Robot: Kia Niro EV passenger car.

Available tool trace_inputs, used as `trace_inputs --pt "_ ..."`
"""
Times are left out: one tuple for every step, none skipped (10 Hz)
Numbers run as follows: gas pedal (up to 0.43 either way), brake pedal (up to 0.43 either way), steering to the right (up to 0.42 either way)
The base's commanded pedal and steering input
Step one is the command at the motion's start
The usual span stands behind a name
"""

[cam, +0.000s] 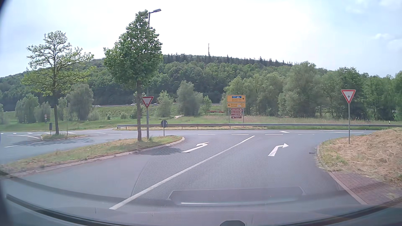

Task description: Follow the waypoints while adhering to traffic rules and regulations

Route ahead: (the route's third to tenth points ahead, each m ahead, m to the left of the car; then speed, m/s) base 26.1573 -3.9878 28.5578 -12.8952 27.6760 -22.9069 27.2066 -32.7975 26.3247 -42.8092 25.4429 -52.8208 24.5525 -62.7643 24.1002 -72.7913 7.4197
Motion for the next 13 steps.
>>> trace_inputs --pt "0.000 0.171 0.098" --pt "0.000 0.183 0.103" --pt "0.000 0.195 0.111" --pt "0.000 0.201 0.117" --pt "0.000 0.201 0.118" --pt "0.000 0.207 0.117" --pt "0.000 0.207 0.117" --pt "0.000 0.213 0.117" --pt "0.000 0.232 0.117" --pt "0.000 0.238 0.117" --pt "0.000 0.244 0.116" --pt "0.000 0.244 0.116" --pt "0.000 0.250 0.116"
